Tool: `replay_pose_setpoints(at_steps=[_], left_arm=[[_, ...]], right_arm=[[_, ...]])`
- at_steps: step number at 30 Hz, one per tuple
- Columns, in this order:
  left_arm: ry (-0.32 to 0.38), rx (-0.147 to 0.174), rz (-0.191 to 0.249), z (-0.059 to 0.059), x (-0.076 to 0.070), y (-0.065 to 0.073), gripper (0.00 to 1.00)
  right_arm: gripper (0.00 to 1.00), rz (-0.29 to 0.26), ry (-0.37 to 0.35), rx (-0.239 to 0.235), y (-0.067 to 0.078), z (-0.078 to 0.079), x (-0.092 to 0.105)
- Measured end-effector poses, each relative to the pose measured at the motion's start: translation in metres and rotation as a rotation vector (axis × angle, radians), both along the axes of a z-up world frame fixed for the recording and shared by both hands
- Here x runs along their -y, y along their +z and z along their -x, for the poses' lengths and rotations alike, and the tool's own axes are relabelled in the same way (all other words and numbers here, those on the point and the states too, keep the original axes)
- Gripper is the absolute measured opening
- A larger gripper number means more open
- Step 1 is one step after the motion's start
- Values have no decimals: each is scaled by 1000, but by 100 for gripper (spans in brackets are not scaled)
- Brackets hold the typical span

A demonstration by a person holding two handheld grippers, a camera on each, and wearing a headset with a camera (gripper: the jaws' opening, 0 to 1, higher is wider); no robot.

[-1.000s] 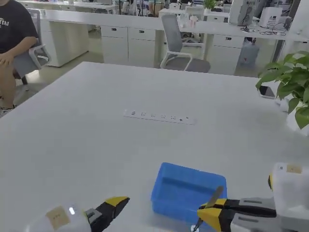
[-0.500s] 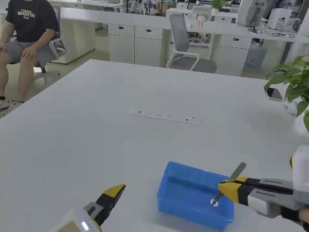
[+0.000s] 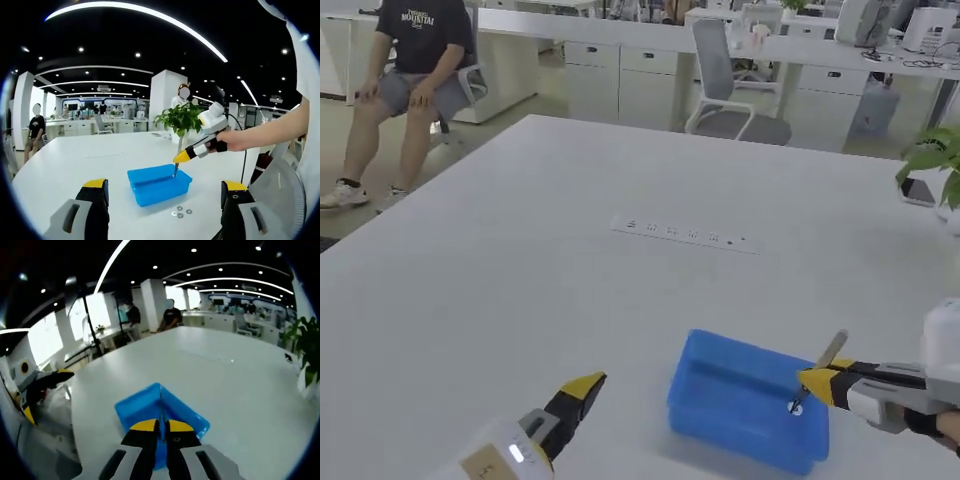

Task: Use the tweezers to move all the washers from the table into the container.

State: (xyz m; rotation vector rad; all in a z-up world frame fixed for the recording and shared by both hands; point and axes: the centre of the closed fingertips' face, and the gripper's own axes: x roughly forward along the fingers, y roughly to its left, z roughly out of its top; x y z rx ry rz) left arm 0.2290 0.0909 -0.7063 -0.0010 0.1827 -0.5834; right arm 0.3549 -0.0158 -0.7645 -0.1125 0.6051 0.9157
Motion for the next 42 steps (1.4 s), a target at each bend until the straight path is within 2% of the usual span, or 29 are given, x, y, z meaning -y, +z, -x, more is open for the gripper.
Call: replay_pose_setpoints(at_steps=[3,14,21,35,42], left_arm=[[-2,-13,-3,0,0,-2,93],[-6,-16,-20,1,0,-5,92],[1,-21,-24,0,-2,-7,92],[12,-23,-20,0,-4,-7,91],[18,-24,-21,-1,-6,-7,91]], right_arm=[[3,3,-3,-9,-7,-4,0],[3,32,-30,-31,-32,-17,4],[3,29,-29,-35,-36,-15,3],[4,41,-23,-21,-40,-11,6],[4,24,-17,10,-24,-8,1]])
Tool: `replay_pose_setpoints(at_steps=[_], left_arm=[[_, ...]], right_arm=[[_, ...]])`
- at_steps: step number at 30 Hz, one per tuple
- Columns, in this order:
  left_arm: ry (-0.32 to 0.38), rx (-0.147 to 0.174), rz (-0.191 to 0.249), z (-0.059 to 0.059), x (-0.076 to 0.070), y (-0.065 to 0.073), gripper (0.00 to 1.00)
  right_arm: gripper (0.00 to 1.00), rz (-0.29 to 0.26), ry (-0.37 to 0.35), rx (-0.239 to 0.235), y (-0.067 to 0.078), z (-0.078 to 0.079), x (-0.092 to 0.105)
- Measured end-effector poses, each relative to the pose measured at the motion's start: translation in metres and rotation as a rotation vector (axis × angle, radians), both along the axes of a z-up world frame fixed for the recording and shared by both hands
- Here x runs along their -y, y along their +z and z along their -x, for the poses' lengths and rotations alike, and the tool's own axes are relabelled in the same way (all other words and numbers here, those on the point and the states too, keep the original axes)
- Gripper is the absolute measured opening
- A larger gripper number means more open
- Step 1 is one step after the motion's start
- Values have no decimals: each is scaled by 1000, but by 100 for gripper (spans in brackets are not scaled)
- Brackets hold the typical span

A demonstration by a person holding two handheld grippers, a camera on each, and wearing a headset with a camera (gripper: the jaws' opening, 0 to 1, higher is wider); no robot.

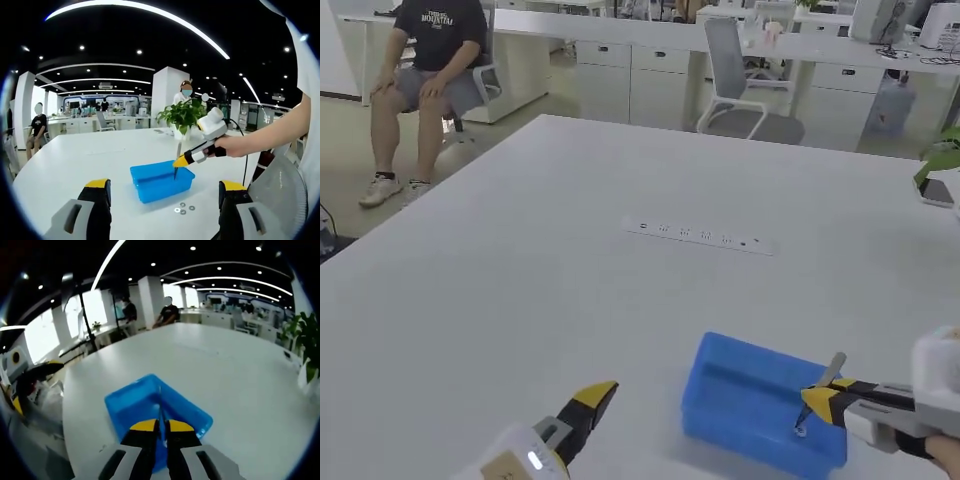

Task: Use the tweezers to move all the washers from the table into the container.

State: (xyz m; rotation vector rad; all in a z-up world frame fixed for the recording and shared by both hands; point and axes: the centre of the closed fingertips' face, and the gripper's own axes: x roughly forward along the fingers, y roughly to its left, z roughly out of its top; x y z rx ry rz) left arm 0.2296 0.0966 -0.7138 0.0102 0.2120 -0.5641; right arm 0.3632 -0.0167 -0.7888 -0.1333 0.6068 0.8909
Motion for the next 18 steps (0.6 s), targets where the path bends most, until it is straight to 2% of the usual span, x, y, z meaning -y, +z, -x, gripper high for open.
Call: replay_pose_setpoints(at_steps=[9,13,18], left_arm=[[0,1,0,0,0,1,90],[-2,-2,-1,0,1,0,90],[-3,-3,0,0,1,0,90]], right_arm=[[3,-52,34,54,34,19,-10],[3,-95,32,56,47,28,-13],[3,-125,41,49,53,41,-16]])
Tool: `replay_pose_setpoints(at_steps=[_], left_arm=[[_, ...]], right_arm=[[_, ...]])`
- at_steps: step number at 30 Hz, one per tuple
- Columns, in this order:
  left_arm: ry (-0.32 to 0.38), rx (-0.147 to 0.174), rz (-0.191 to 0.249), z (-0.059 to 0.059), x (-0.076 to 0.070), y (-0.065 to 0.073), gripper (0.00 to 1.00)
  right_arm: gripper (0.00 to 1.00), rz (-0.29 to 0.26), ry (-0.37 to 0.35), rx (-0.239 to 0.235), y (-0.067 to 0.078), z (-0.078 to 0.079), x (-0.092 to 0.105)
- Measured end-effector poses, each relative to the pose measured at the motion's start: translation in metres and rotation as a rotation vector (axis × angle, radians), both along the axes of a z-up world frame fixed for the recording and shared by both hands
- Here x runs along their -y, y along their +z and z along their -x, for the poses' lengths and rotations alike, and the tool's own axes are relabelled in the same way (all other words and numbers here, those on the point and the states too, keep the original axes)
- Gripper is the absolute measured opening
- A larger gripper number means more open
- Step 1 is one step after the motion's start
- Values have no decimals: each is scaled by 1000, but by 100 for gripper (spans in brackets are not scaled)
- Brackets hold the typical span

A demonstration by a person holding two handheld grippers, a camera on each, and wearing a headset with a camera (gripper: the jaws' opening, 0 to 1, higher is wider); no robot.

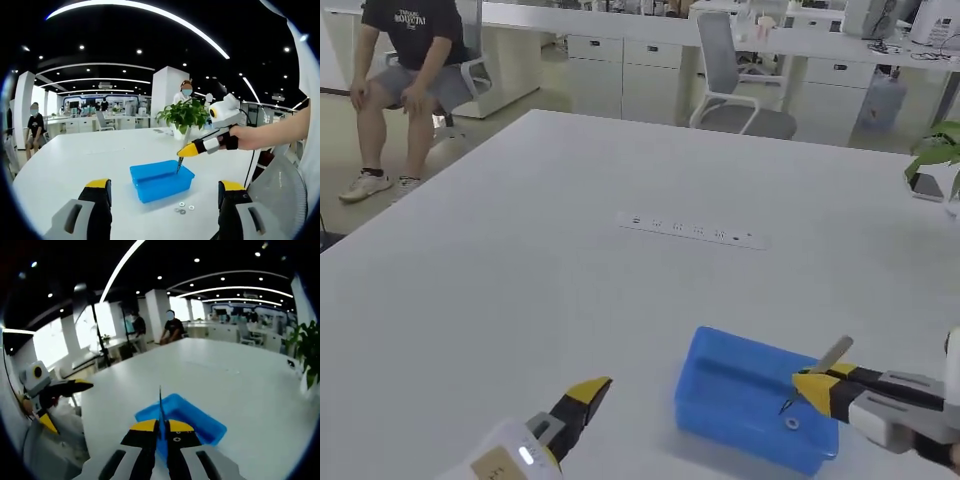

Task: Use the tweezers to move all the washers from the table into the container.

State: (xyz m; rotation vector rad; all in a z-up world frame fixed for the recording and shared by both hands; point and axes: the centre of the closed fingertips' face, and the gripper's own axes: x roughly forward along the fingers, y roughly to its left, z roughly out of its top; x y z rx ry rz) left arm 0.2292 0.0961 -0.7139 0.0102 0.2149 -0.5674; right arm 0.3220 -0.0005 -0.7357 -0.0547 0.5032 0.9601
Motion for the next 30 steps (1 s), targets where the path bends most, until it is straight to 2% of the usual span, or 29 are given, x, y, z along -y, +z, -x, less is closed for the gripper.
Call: replay_pose_setpoints(at_steps=[4,13,24,30], left_arm=[[1,-2,-5,0,-1,-1,90],[3,-3,1,0,-1,0,89],[-4,-5,-5,1,1,1,89],[1,-3,-8,1,0,0,89]], right_arm=[[3,-12,13,-27,-5,14,-2],[3,-19,6,-106,-33,39,2],[4,-27,3,-200,-61,55,1],[4,-15,22,-223,-70,59,-2]])
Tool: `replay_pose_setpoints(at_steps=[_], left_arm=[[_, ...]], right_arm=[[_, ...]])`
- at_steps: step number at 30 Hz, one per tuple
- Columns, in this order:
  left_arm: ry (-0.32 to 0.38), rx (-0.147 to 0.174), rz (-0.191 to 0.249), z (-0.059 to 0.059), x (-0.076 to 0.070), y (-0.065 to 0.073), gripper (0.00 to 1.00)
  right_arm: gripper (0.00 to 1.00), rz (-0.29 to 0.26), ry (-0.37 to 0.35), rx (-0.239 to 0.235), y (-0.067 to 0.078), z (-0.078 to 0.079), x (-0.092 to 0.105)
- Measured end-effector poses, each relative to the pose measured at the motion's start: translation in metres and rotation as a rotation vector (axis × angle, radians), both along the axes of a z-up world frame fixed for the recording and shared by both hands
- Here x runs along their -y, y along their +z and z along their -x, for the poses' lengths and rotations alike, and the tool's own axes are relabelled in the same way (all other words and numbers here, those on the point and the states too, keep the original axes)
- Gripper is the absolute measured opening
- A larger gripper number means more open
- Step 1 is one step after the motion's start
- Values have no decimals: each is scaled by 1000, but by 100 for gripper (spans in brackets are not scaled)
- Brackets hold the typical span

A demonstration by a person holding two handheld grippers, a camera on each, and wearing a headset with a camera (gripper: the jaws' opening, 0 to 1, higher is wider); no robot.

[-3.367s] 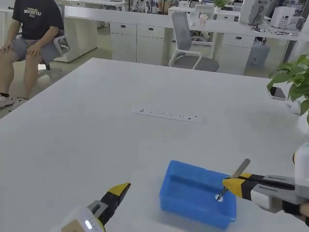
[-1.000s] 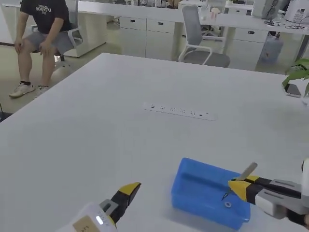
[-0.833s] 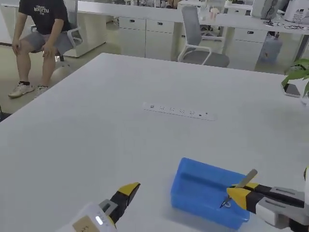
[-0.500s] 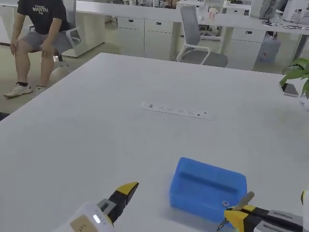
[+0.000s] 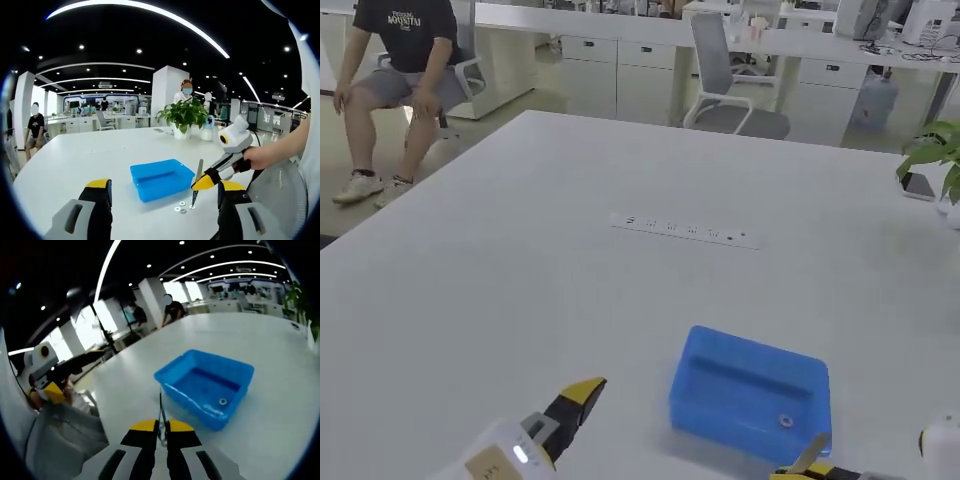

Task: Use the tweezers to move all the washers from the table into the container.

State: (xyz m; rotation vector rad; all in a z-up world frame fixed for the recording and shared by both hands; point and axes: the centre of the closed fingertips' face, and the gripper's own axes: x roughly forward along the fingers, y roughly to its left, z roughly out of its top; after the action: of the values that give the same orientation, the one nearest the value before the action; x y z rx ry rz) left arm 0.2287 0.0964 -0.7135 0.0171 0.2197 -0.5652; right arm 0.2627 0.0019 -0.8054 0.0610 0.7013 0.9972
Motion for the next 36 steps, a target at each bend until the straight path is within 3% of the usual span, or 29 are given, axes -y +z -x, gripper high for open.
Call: replay_pose_setpoints(at_steps=[9,17,21,29,36], left_arm=[[1,4,0,0,1,1,89],[-4,0,0,0,0,-1,89],[-5,0,-5,0,0,-2,88],[1,2,-15,0,-1,-2,88],[-1,3,-11,0,-1,-2,88]], right_arm=[[4,6,15,-13,-3,2,-3],[4,36,43,10,-5,8,-6],[4,71,82,56,-4,13,-10],[4,204,210,214,-7,26,-19],[3,243,216,242,-8,26,-17]])
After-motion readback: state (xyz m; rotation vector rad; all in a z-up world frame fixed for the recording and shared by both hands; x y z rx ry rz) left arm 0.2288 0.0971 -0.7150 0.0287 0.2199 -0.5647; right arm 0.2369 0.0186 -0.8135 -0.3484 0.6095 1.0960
